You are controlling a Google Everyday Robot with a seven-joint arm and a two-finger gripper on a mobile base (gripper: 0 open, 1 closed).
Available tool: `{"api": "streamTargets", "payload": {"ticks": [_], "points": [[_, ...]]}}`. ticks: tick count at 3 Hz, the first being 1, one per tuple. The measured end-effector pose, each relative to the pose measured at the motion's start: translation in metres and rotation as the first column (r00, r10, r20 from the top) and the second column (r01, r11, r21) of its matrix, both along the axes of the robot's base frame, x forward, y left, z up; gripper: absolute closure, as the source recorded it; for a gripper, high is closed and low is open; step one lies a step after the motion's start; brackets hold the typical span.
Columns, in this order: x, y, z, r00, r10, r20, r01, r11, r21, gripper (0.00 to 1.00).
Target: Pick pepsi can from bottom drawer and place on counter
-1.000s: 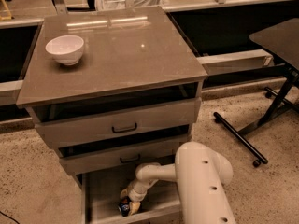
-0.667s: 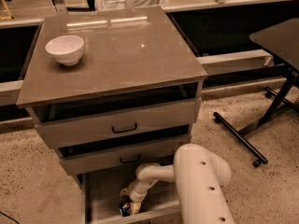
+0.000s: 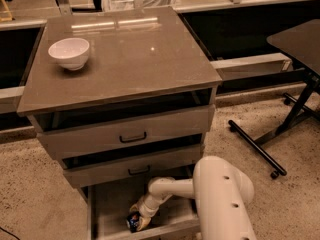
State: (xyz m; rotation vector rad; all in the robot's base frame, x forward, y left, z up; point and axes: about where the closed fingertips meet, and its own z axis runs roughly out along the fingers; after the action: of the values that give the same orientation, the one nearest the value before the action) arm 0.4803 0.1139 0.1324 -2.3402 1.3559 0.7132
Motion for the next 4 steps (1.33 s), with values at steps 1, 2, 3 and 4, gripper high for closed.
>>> {"api": "streamTargets", "payload": {"ticks": [1, 2, 3, 4], "points": [[-0.002, -0.002, 0.041, 0.9983, -0.014, 0.057, 0.008, 0.995, 0.1, 0.9], [0.012, -0.038, 0.106, 0.9782, -0.103, 0.18, 0.074, 0.984, 0.164, 1.0], [0.005, -0.087, 0.216, 0.9264, -0.163, 0.34, 0.097, 0.974, 0.203, 1.0], [-0.008, -0.112, 0.28, 0.9048, -0.193, 0.38, 0.138, 0.976, 0.165, 1.0]]}}
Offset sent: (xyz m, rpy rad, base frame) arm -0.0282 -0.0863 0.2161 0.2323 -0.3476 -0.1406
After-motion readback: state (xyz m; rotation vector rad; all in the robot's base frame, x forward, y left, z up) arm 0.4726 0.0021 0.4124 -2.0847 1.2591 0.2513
